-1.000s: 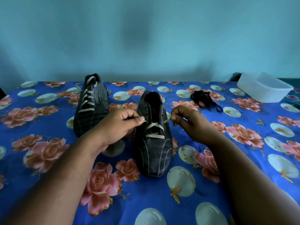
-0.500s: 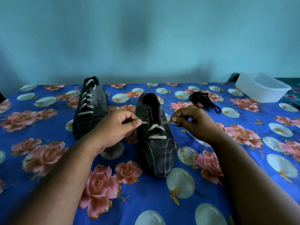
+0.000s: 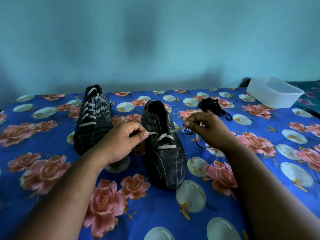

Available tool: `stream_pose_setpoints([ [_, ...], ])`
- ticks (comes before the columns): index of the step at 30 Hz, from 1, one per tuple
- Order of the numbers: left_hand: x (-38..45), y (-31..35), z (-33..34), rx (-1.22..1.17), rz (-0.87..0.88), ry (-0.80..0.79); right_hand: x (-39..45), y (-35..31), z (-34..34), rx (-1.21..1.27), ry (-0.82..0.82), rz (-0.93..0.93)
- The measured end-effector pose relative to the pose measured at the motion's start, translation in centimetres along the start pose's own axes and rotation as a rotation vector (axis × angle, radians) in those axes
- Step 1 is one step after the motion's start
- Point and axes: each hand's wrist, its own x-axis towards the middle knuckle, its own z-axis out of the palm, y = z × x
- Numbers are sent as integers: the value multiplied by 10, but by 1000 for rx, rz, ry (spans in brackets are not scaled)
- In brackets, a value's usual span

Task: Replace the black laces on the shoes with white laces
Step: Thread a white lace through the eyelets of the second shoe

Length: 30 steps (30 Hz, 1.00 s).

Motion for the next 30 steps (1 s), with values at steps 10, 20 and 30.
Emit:
stream_pose_setpoints([
  [10, 5, -1, 14, 130, 166, 306, 1, 23, -30, -195, 403, 355],
  [20, 9, -1, 34, 86, 191, 426, -2, 35, -19, -593, 157, 497],
  [30, 20, -4, 31, 296, 235, 354, 1, 18, -4, -462, 280, 334],
])
